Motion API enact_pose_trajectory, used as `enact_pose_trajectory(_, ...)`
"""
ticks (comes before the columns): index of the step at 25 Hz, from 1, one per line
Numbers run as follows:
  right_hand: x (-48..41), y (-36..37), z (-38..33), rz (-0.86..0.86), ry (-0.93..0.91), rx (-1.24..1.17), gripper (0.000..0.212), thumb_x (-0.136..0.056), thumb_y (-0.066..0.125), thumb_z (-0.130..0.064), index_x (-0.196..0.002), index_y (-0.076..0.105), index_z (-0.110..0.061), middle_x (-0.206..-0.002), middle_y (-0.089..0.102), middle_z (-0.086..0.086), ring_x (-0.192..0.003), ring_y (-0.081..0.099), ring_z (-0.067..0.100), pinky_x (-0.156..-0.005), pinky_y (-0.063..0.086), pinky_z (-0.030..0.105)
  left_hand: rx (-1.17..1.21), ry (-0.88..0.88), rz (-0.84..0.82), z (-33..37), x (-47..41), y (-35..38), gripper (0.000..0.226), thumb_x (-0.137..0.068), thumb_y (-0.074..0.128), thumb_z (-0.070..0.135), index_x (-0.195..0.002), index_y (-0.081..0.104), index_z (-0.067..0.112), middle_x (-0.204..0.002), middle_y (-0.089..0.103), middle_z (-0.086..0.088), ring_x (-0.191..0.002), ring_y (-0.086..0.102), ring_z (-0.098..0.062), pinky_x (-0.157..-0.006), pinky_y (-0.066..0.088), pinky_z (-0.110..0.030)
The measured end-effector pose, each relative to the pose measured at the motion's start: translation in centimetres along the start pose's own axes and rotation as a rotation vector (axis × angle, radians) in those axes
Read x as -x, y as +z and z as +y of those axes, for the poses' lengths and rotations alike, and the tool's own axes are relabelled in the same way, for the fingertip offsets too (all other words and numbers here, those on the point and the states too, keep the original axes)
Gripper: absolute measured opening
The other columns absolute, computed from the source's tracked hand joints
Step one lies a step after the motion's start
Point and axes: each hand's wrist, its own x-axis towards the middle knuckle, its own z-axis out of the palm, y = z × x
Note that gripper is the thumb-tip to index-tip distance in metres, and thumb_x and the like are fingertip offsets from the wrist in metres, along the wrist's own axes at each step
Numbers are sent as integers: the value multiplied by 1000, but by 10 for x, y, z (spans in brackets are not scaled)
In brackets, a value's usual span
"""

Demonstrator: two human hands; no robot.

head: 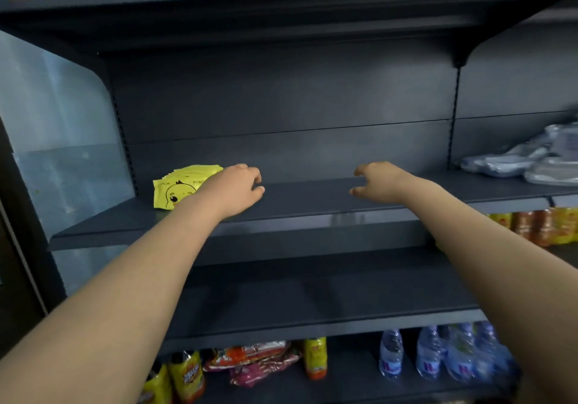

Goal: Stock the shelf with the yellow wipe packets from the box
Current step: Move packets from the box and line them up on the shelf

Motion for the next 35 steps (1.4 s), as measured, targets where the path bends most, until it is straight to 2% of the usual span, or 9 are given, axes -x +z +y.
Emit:
enact_pose_trajectory(6,75,26,48,-95,23,64,53,-94,51,-36,-137,41,-7,-139,45,13,-125,43,30,-100,39,38,99,-94,-72,56,59,38,27,-93,46,31,-112,55,14,-114,54,-4,-105,52,-25,-86,43,-35)
enact_pose_trajectory(13,141,113,108,-274,29,37,50,-92,53,-37,-132,46,-7,-133,50,14,-121,46,31,-98,42,39,165,-165,-232,126,125,125,31,-95,41,31,-119,52,15,-121,53,-4,-108,51,-24,-89,43,-39)
enact_pose_trajectory(18,159,203,155,-432,54,-10,41,-92,52,-31,-124,51,-5,-126,54,16,-115,50,32,-89,43,36,202,-158,-338,167,148,215,29,-93,46,28,-115,57,13,-119,54,-6,-112,50,-25,-90,44,-39)
enact_pose_trajectory(24,150,323,210,-668,56,-47,35,-90,51,-32,-116,55,-7,-118,58,14,-109,55,31,-90,47,38,248,-233,-542,197,156,336,31,-94,46,26,-121,55,13,-124,54,-4,-115,50,-23,-94,42,-36)
enact_pose_trajectory(28,160,411,244,-861,46,-15,38,-94,48,-31,-121,53,-6,-123,58,12,-114,55,29,-94,47,37,273,-330,-693,222,169,417,32,-94,45,28,-121,54,14,-126,53,-3,-117,48,-22,-94,43,-37)
enact_pose_trajectory(30,176,449,258,-953,103,-41,34,-95,46,-31,-117,54,-7,-120,60,12,-109,57,28,-88,48,35,294,-361,-757,234,185,451,32,-95,44,29,-122,54,14,-126,53,-2,-117,49,-21,-93,44,-36)
enact_pose_trajectory(35,216,542,290,-1052,431,-200,34,-95,45,-25,-121,50,-6,-116,59,13,-102,58,28,-75,46,30,380,-463,-927,260,243,527,29,-94,45,27,-118,56,13,-120,57,-3,-108,55,-21,-86,48,-37)
